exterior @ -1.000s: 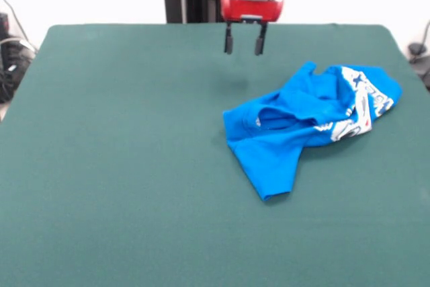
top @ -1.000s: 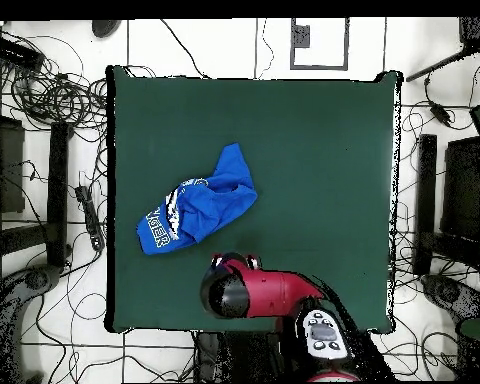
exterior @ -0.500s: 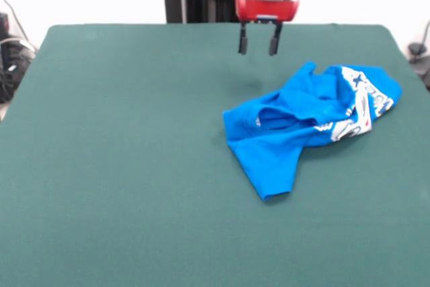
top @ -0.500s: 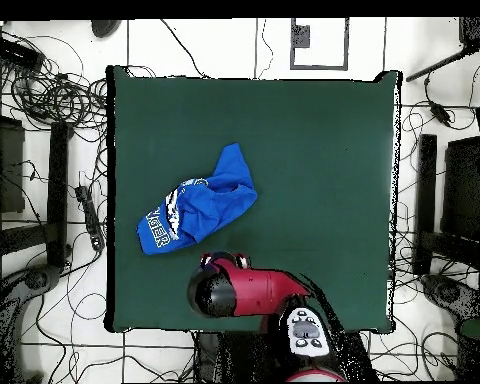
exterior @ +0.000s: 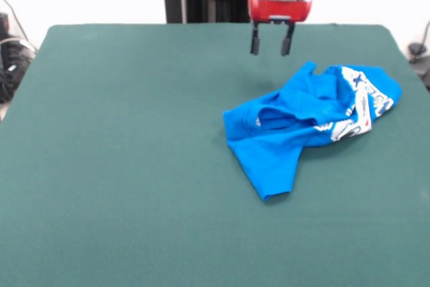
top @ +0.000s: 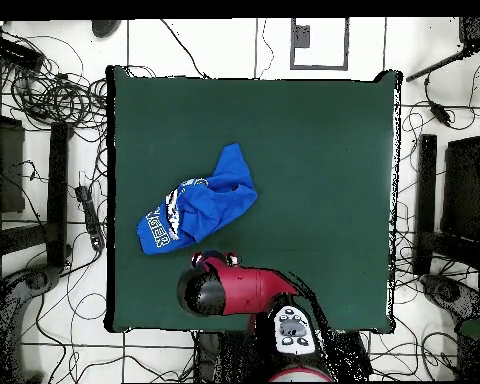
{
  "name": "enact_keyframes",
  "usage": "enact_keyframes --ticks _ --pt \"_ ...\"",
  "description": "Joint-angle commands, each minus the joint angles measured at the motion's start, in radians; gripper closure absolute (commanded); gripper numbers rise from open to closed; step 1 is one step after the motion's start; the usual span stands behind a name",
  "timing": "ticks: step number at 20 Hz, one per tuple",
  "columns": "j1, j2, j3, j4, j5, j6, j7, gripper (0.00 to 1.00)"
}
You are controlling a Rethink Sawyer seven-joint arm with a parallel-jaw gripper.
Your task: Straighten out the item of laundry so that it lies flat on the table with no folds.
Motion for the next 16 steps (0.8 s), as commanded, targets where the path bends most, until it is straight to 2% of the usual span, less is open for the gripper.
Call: enact_keyframes --ticks 1,16 --pt "0.051 0.053 0.105 0.003 0.093 -0.035 0.236 0.0" --pt "0.111 0.095 0.087 -0.032 0.169 -0.063 0.239 0.0"
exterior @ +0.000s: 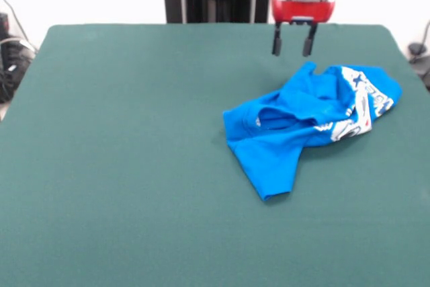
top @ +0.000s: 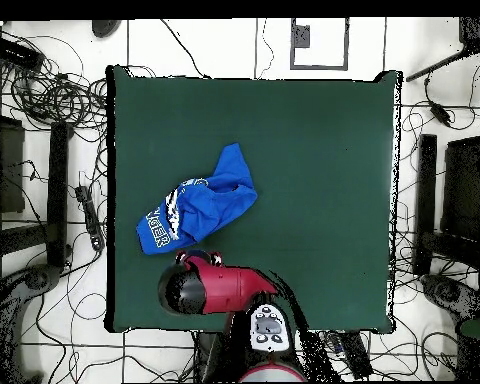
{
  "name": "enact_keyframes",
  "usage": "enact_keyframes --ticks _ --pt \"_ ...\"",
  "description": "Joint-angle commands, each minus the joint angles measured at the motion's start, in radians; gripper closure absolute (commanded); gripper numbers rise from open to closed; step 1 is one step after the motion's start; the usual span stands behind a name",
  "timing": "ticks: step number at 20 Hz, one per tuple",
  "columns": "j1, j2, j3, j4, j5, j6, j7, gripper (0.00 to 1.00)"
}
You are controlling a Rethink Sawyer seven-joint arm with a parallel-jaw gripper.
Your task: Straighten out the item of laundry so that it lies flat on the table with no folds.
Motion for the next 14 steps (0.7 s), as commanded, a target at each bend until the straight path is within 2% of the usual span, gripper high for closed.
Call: enact_keyframes --ticks 1,14 --pt "0.039 0.089 0.085 -0.035 0.086 -0.061 0.236 0.0" --pt "0.043 0.13 0.08 -0.092 0.118 -0.057 0.217 0.0"
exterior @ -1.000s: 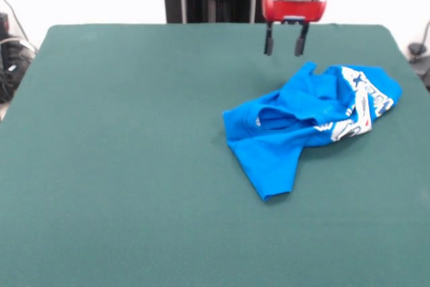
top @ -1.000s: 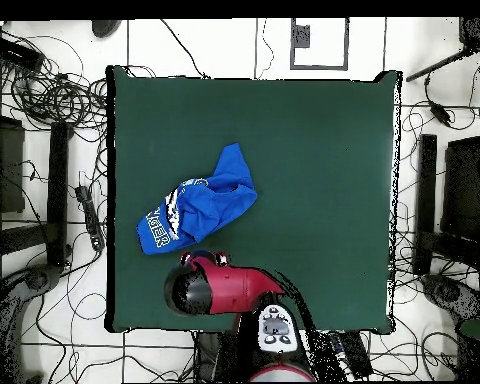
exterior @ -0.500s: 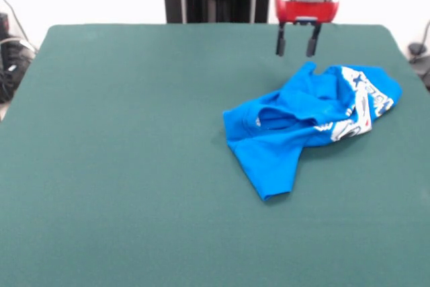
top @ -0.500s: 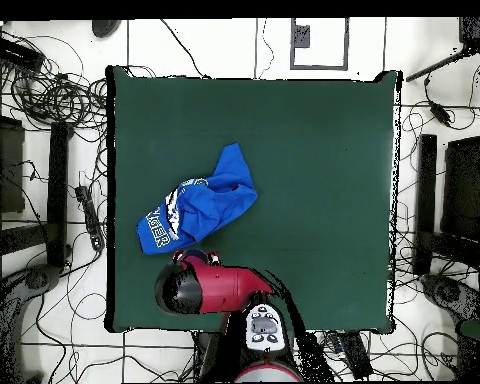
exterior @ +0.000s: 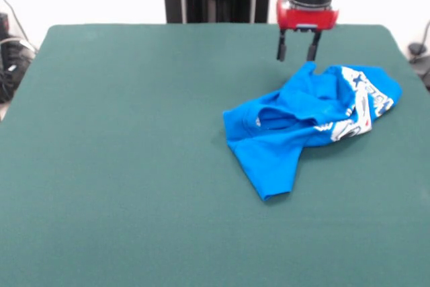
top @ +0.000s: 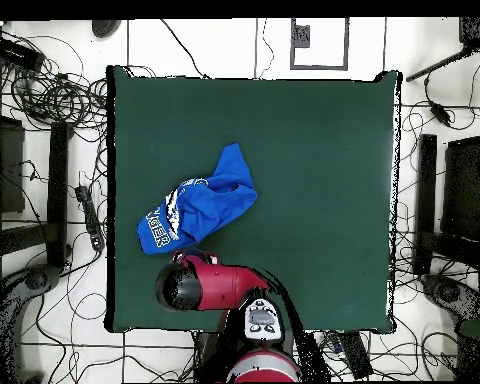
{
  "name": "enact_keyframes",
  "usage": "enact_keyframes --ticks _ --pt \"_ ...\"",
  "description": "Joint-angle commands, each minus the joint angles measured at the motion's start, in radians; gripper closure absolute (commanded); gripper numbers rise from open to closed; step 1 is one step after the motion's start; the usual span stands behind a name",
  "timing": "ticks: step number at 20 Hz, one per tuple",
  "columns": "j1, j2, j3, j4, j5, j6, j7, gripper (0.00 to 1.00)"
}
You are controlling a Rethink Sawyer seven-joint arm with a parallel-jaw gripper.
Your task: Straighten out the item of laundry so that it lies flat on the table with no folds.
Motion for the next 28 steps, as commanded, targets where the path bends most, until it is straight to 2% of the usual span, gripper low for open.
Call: enact_keyframes --ticks 1,7,28 --pt "0.026 0.083 0.079 -0.079 0.079 -0.058 0.217 0.0" --pt "0.035 0.094 0.078 -0.078 0.084 -0.08 0.22 0.0" --pt "0.064 0.073 0.065 -0.092 0.161 -0.028 0.236 0.0"
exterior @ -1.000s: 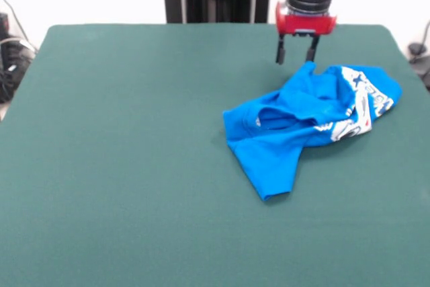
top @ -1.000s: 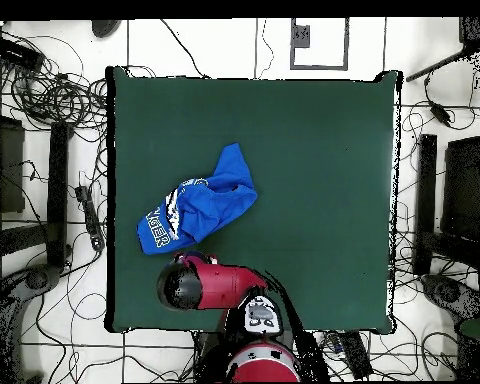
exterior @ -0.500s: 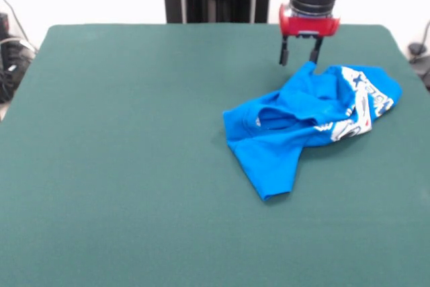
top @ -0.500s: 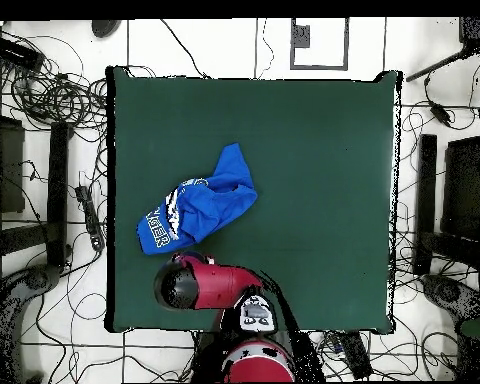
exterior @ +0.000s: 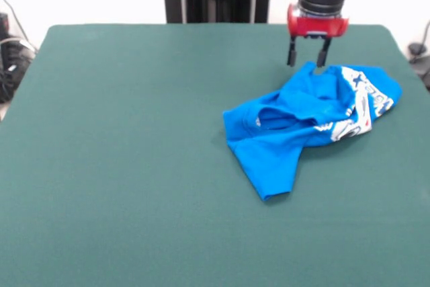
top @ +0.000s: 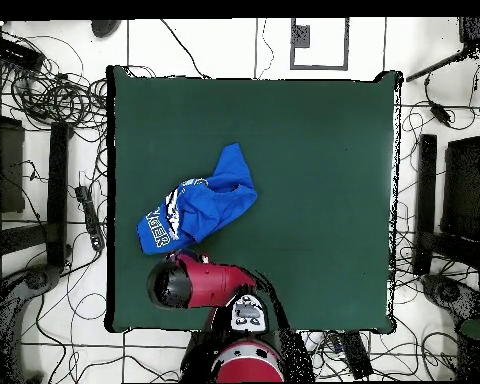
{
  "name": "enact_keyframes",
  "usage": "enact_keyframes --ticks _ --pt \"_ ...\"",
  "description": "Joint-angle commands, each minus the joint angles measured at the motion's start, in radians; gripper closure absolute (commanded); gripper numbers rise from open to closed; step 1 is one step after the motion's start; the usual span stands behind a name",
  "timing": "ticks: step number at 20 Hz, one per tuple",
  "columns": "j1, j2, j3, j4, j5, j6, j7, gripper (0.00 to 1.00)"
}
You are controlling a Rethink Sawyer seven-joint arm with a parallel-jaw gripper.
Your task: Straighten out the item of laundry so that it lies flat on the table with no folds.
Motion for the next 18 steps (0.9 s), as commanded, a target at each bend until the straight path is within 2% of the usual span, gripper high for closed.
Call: enact_keyframes --ticks 1,7,18 --pt "0.023 0.033 0.06 -0.077 0.108 -0.014 0.247 0.0" --pt "0.053 0.034 0.014 -0.074 0.175 -0.029 0.281 0.0" --pt "0.062 0.065 0.001 -0.091 0.281 -0.078 0.287 0.0"
